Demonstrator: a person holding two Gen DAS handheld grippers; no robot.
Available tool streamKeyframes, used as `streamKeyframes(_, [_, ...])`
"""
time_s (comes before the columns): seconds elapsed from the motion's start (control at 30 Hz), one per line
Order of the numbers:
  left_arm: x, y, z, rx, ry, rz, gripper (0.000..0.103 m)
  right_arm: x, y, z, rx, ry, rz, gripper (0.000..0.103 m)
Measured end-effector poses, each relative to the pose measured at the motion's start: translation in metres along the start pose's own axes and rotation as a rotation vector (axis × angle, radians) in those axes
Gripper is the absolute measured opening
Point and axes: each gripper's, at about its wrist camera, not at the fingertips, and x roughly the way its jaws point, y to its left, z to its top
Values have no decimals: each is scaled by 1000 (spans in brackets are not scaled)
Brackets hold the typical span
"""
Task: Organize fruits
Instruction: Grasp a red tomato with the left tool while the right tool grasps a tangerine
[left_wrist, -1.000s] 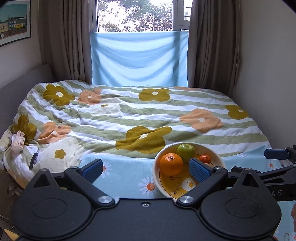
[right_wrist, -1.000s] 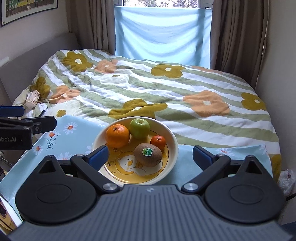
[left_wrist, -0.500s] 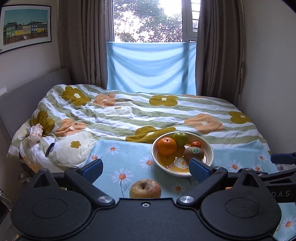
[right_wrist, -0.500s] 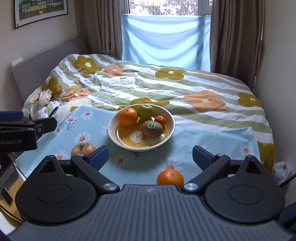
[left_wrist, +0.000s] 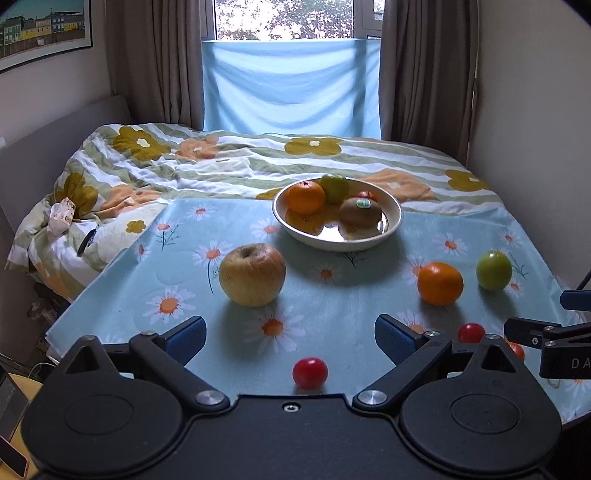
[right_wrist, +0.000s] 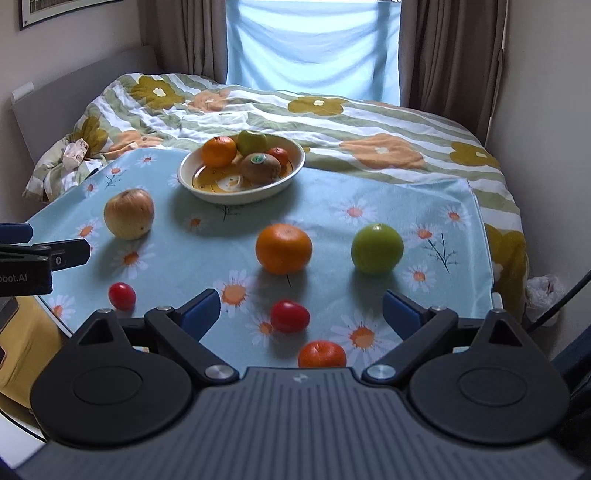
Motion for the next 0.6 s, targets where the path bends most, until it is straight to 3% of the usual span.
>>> streamKeyframes(0.23, [24,-17,-26,37,53,-45,90,15,-6,-27,24,47,-12,103])
streamKeyframes(0.43, [42,-18,-34,34,67,-46,86,27,-6,-40,34,72,-10,92])
streamKeyframes(0.53, [51,-16,-35,28,81,-48,73,32,-6,-44,37,72,-15,88])
streamKeyframes(0.6, [57,-16,-36,26,88,-46,71,34,-7,-44,43,73,-18,87])
